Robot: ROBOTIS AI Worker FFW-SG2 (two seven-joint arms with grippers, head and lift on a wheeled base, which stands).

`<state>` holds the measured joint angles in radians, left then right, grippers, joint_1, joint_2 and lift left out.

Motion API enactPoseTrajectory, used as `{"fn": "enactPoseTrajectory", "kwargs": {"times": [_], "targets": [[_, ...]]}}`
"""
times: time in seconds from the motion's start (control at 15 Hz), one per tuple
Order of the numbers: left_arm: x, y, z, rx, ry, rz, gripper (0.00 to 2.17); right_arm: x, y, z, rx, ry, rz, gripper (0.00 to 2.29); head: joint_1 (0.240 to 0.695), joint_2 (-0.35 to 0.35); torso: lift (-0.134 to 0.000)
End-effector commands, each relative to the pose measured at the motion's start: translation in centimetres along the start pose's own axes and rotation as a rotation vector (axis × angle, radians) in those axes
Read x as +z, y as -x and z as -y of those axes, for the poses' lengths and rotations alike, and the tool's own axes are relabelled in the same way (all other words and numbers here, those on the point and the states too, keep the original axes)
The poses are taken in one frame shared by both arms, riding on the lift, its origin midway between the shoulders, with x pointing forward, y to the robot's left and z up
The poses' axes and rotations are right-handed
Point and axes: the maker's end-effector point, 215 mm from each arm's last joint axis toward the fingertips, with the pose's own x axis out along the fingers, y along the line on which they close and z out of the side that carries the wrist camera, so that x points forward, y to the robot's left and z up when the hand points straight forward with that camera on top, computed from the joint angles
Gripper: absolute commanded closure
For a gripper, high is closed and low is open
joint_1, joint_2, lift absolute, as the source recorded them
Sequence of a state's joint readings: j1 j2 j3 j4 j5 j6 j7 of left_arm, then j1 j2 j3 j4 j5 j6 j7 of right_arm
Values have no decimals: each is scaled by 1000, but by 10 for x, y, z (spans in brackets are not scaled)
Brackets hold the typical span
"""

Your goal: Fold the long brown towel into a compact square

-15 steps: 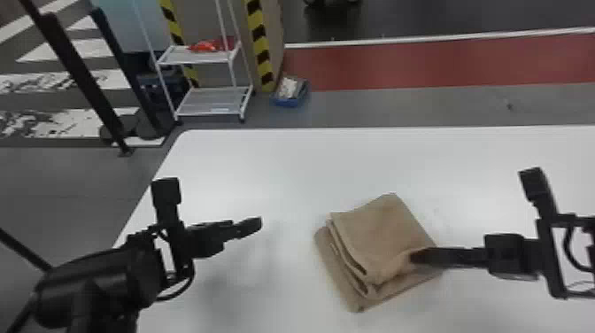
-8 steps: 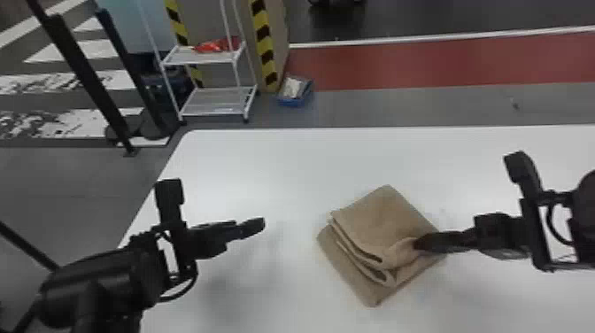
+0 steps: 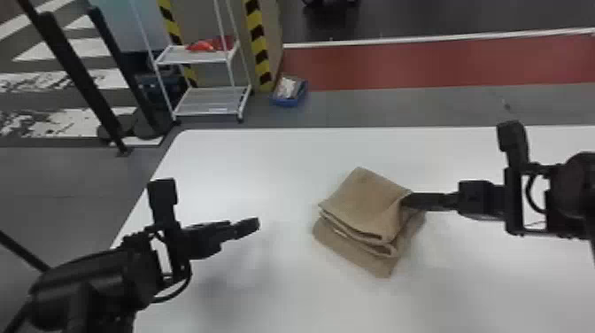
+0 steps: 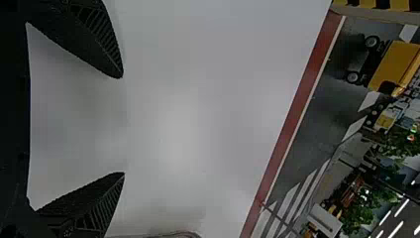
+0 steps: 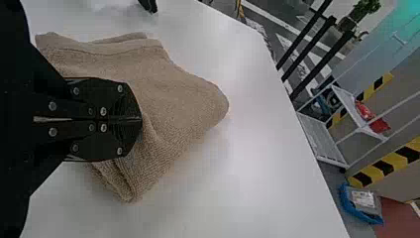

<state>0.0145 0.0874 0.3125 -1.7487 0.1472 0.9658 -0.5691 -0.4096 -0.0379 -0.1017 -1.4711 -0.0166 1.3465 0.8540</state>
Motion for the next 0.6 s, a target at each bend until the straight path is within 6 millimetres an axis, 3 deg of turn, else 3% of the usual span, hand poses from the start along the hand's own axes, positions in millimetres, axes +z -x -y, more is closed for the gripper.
{"fn": "enactPoseTrajectory", "kwargs": {"times": [0.0, 0.27, 0.53], "targets": [[0, 1, -2, 3, 2, 1, 83, 3, -1, -5, 12, 2, 7, 2044, 695, 167, -120], [1, 2, -3, 3, 2, 2, 83, -21, 17, -7, -8, -72, -49, 2044, 695, 174, -120], [3, 1, -1, -1, -2, 3, 83, -22, 41, 18, -92, -106, -66, 2044, 695, 162, -120]]}}
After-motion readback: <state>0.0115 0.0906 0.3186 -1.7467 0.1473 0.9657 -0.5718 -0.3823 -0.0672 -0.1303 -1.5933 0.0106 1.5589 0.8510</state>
